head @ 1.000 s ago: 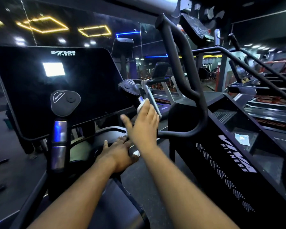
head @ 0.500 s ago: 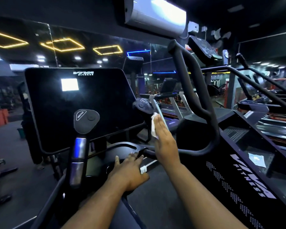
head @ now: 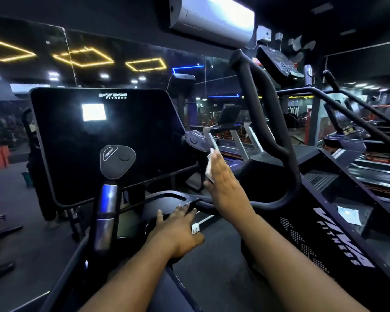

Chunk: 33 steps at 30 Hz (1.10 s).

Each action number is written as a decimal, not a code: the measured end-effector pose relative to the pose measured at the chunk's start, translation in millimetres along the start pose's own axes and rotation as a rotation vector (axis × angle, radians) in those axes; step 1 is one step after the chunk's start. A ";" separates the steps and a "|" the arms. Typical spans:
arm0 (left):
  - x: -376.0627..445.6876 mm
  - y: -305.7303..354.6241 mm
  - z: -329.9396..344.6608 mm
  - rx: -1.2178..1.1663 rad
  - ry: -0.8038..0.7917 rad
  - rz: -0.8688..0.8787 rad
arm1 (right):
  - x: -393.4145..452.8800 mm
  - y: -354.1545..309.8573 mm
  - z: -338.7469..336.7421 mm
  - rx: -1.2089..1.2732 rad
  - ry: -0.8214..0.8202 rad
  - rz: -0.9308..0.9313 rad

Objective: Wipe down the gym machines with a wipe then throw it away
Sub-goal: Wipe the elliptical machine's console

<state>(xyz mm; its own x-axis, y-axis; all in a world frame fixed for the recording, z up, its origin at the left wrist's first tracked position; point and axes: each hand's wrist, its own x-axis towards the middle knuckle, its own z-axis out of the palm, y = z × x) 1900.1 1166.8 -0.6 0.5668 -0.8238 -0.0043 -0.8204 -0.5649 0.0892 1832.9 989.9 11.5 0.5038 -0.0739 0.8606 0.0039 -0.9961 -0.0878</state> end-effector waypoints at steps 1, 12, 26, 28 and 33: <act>0.1 0.6 -0.1 -0.001 0.000 -0.004 | -4.4 1.3 -1.2 0.045 -0.011 0.041; -1.9 -3.4 1.8 -0.022 0.071 0.006 | 62.6 -41.8 -17.0 0.010 0.008 -0.032; -94.8 -10.0 -2.7 0.212 0.346 0.066 | -7.6 -85.5 -76.0 0.020 -0.376 0.391; -116.9 -17.5 -3.7 0.257 0.503 0.152 | 2.2 -98.4 -75.1 0.208 -0.361 0.433; -155.9 -30.8 -14.6 0.349 0.948 0.320 | 40.4 -156.3 -81.7 0.541 0.016 0.378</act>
<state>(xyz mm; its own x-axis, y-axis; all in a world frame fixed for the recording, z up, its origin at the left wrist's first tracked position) 1838.1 1313.4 11.9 0.0246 -0.6484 0.7609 -0.8331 -0.4341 -0.3429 1782.2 1138.8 101.0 0.5427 -0.4190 0.7280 0.2646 -0.7373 -0.6216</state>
